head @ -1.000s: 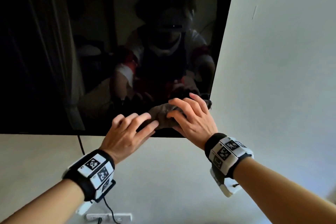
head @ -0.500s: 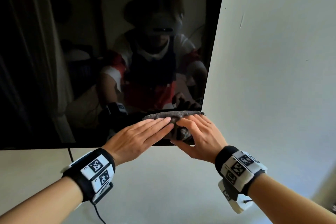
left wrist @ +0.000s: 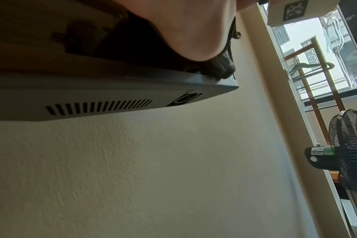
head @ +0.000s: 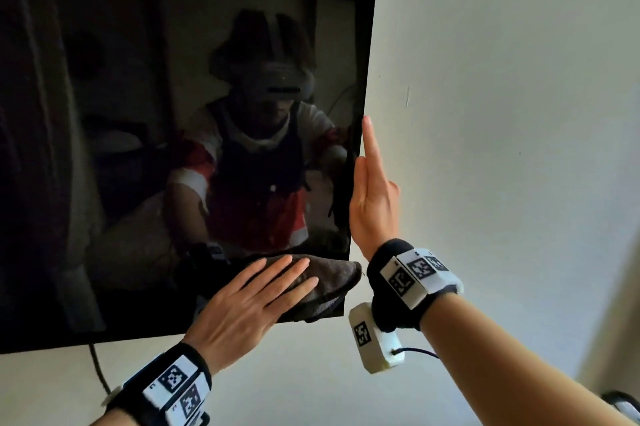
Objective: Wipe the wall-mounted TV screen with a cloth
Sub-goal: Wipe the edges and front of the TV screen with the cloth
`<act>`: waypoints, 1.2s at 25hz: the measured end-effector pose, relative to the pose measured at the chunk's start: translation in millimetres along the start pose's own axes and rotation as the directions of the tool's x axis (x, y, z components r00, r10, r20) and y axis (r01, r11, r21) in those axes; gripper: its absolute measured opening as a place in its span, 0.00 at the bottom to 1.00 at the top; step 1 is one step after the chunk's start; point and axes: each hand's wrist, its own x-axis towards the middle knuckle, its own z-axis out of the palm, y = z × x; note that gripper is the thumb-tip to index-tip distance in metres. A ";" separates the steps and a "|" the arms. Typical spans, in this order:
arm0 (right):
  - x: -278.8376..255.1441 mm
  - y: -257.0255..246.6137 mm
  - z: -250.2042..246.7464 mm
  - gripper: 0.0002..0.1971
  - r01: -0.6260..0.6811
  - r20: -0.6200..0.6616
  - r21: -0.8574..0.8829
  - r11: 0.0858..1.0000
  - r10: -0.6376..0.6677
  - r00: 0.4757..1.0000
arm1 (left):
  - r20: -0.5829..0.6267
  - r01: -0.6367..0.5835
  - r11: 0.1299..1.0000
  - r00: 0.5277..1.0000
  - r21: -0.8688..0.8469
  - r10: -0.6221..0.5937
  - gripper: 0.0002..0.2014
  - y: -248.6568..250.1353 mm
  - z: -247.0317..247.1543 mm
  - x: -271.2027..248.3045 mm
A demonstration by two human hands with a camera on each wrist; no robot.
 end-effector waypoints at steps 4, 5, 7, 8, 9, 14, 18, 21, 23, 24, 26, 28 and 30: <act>2.7 -0.5 -3.1 0.30 -0.005 0.029 -0.028 1.000 0.006 1.000 | -0.004 0.041 0.996 0.999 0.073 -0.041 0.29 -24.5 -13.1 8.1; 3.1 -0.6 -3.5 0.30 -0.013 0.032 -0.018 1.000 0.013 0.999 | -0.018 0.076 0.992 0.997 0.101 -0.075 0.29 -27.7 -14.1 11.7; 4.6 -0.1 -3.8 0.30 -0.015 0.030 -0.009 1.000 0.015 0.999 | -0.055 0.109 0.977 0.993 0.185 -0.100 0.29 -27.1 -14.2 18.0; 5.1 0.1 -4.1 0.30 -0.010 0.032 -0.015 1.000 0.010 0.999 | -0.064 0.085 0.970 0.995 0.229 -0.073 0.30 -25.0 -12.7 19.7; 5.5 0.9 -4.0 0.30 -0.005 0.035 -0.026 1.000 0.005 0.999 | -0.065 0.039 0.965 0.998 0.259 -0.023 0.29 -24.2 -12.1 20.4; 6.3 2.3 -7.1 0.30 -0.014 0.075 -0.050 0.999 0.018 0.997 | -0.080 -0.133 0.969 0.985 0.210 0.152 0.33 -53.5 -29.5 34.2; 6.7 2.0 -7.3 0.30 -0.011 0.076 -0.064 0.998 0.015 0.997 | -0.165 -0.091 0.966 0.977 0.240 0.133 0.27 -69.0 -40.9 47.2; 6.8 2.8 -6.1 0.31 0.011 0.057 -0.068 0.998 -0.007 0.998 | -0.216 0.028 0.984 0.976 0.179 0.012 0.29 -80.6 -51.1 53.2; 7.3 2.8 -5.0 0.30 0.019 0.056 -0.074 0.997 -0.015 0.998 | -0.182 0.031 0.989 0.983 0.142 -0.004 0.32 -74.7 -50.4 54.8; 7.3 2.1 -4.6 0.30 0.022 0.053 -0.070 0.997 -0.018 0.998 | -0.137 -0.043 0.985 0.988 0.167 0.066 0.32 -71.2 -49.6 54.0; 8.3 2.9 -4.7 0.29 0.034 0.039 -0.059 0.998 -0.032 0.999 | -0.073 -0.214 0.950 0.969 0.229 0.236 0.32 -82.6 -47.8 54.9; 10.8 3.6 -5.2 0.27 0.050 0.038 -0.054 0.997 -0.048 0.998 | -0.116 -0.194 0.954 0.968 0.229 0.224 0.32 -101.7 -54.5 60.7; 15.7 3.9 -5.6 0.27 0.065 0.056 -0.067 0.996 -0.061 0.997 | -0.154 -0.141 0.962 0.972 0.233 0.180 0.30 -106.4 -59.5 67.3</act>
